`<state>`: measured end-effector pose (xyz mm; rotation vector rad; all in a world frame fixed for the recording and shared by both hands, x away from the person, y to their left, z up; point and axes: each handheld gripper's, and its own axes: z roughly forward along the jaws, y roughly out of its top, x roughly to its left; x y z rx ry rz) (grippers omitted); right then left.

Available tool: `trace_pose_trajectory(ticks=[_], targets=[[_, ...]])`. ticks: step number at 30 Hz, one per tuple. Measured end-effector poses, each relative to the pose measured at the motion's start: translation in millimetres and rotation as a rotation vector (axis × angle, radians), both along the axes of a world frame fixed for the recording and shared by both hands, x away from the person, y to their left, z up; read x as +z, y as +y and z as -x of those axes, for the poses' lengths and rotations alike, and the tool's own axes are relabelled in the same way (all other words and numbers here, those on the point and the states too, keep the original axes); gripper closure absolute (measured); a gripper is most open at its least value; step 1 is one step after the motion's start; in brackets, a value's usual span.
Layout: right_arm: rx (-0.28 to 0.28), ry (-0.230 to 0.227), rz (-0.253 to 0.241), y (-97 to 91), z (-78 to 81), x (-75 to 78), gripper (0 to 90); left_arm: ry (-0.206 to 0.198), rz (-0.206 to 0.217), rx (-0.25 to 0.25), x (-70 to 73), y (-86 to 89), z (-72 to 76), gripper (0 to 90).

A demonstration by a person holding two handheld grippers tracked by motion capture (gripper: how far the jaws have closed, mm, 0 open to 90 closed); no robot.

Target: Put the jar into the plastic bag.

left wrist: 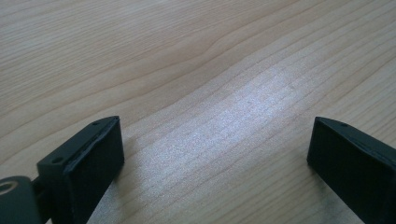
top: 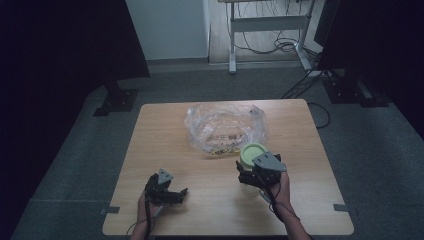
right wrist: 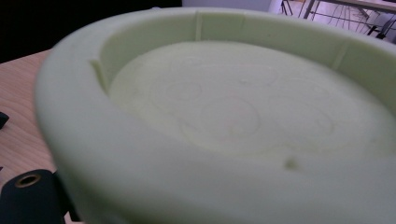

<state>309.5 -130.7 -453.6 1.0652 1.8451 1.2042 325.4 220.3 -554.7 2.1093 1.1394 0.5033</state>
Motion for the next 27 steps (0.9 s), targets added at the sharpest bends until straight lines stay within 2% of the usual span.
trace_pose_trajectory(ticks=[16,23,27], targets=[[0.010,-0.016,-0.003,3.8,-0.8,6.9,9.7,0.000,-0.001,-0.001,0.1,0.1,0.0,3.3],[-0.004,-0.019,-0.021,2.2,-5.7,15.4,9.6,-0.001,-0.001,-0.001,0.0,0.1,0.0,3.3],[0.001,-0.027,-0.003,4.0,-8.1,22.3,9.6,0.000,-0.001,-0.001,0.1,0.2,-0.1,3.3]])
